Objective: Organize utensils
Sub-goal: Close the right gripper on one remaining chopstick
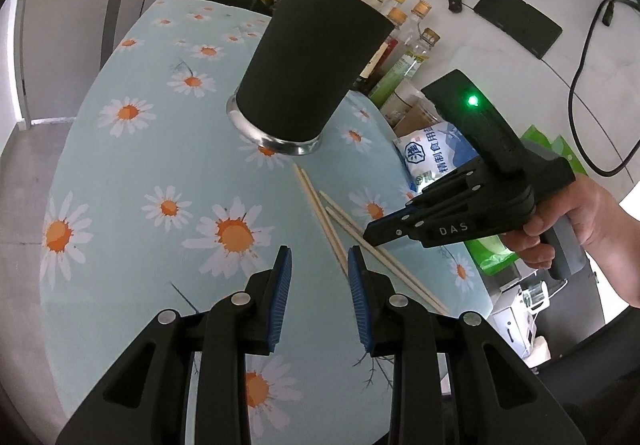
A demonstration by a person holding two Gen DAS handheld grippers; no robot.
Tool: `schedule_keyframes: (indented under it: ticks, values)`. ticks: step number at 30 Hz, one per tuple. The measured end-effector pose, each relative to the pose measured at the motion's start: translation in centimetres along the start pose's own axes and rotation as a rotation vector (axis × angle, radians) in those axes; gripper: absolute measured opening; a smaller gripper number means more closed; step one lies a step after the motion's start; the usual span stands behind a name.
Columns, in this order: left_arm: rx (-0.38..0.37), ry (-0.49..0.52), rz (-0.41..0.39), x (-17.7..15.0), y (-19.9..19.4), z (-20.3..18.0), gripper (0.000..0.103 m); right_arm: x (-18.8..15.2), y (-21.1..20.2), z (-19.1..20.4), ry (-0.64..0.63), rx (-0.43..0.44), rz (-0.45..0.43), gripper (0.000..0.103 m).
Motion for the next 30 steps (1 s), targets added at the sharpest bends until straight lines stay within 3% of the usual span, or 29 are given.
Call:
schedule_keyframes:
  ticks: [10,15,30]
  values:
    - [-0.01,-0.004,0.017,0.0,0.5,0.1,0.028,0.5,0.4,2.7,-0.042,-0.086,0.031,0.006]
    - [-0.003,0.004,0.035,-0.1,1.1,-0.2,0.028,1.0,0.5,3.2,-0.015,-0.054,0.031,0.005]
    - [0.117,-0.006,0.09,2.1,3.2,-1.1,0.028,-0.5,-6.1,-0.2,0.052,0.068,-0.18,0.005]
Point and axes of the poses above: each gripper's, at about its wrist camera, not at the fingertips, and y roughly the way its jaws point, z to its left, x to its top, the point moved 4 cm from there along y, roughly the way its jaws point, and after that the axes turned 9 degrees about -z, right-handed, at the moved point
